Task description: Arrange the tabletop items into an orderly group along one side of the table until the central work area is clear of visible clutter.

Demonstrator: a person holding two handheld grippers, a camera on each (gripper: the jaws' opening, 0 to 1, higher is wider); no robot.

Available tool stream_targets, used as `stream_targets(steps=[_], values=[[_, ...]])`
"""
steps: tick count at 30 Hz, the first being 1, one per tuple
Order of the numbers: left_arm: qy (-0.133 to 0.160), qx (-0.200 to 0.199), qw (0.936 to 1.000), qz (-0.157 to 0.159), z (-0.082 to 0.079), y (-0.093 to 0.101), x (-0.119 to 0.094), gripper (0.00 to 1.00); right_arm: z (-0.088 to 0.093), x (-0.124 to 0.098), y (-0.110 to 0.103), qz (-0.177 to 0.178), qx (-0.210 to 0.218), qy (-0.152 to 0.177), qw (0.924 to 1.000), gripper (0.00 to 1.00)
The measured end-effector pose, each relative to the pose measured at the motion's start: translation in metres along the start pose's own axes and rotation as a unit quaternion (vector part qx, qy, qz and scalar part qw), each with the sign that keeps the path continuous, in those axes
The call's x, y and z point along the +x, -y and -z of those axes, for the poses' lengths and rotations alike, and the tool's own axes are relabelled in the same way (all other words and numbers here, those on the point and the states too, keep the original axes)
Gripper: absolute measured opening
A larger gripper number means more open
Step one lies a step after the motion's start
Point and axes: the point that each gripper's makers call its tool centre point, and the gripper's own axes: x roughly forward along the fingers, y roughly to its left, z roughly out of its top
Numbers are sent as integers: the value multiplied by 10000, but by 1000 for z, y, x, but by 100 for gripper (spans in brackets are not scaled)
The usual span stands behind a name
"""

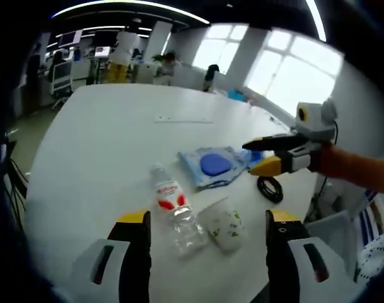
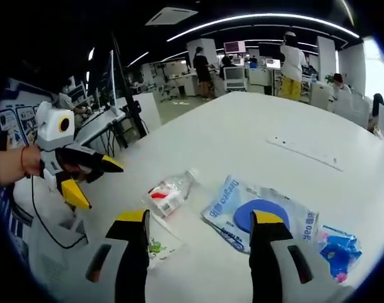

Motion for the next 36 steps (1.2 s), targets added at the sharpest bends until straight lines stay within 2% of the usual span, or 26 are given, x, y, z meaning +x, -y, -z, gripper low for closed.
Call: stream_targets(steps=[15,22,36], values=[[88,-65,9999,-83,-5,-21,-15,70,-21,31,-18,-224,-235,-106,9994,63],[110,-88,9999,-64,-5,-25,-17,69,-29,41,-22,-285,-280,-123,9991,63],[167,-137,9998,-46,-7,-31,-18,68,-36,64,-26,-476,-53,-157,9987,61]])
